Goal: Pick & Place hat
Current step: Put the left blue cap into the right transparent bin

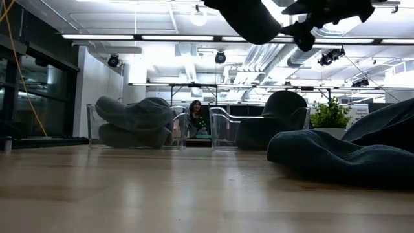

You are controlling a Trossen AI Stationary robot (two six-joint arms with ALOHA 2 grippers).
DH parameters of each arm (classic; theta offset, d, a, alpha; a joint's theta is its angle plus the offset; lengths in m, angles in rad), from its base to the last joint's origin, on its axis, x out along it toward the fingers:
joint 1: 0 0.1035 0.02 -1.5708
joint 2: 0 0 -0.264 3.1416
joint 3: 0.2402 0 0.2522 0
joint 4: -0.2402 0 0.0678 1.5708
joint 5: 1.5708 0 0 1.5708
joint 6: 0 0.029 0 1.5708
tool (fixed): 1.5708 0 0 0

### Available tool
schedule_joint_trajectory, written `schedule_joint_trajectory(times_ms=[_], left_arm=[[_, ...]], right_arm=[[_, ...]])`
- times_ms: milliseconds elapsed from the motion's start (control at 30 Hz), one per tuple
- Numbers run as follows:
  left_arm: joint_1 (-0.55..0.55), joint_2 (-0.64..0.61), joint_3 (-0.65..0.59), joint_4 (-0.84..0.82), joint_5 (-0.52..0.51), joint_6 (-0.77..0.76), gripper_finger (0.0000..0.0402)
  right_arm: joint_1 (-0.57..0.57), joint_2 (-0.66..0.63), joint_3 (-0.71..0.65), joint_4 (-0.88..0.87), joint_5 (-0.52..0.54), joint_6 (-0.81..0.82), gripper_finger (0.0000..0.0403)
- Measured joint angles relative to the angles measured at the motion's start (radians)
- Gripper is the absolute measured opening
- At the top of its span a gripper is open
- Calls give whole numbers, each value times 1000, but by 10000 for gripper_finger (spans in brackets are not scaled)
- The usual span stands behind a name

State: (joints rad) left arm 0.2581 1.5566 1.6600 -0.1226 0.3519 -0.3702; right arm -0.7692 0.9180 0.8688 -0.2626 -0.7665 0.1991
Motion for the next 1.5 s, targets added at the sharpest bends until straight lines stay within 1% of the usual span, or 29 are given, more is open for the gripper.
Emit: schedule_joint_trajectory(times_ms=[167,400,533,733,800,900,1033,1200,1233,1367,1500], left_arm=[[0,0,0,0,-5,10,0],[0,0,0,0,-15,26,0],[0,0,0,0,-24,26,0],[0,0,0,-6,-59,29,0],[0,0,0,-11,-70,30,0],[0,0,0,-19,-99,30,0],[5,0,0,-47,-134,30,0],[6,1,0,-69,-166,30,1],[6,1,0,-69,-174,30,2],[6,1,0,-72,-180,35,20],[4,1,0,-77,-180,94,66]], right_arm=[[0,50,0,15,-55,13,222],[0,96,0,160,-178,105,222],[0,111,0,190,-243,136,222],[0,111,0,205,-279,144,218],[0,110,0,213,-288,146,206],[0,110,0,222,-288,165,175],[0,110,0,223,-287,171,111],[-2,110,0,223,-284,168,18],[-3,110,0,223,-282,167,12],[-3,110,0,223,-274,184,11],[-3,110,0,223,-257,186,8]])
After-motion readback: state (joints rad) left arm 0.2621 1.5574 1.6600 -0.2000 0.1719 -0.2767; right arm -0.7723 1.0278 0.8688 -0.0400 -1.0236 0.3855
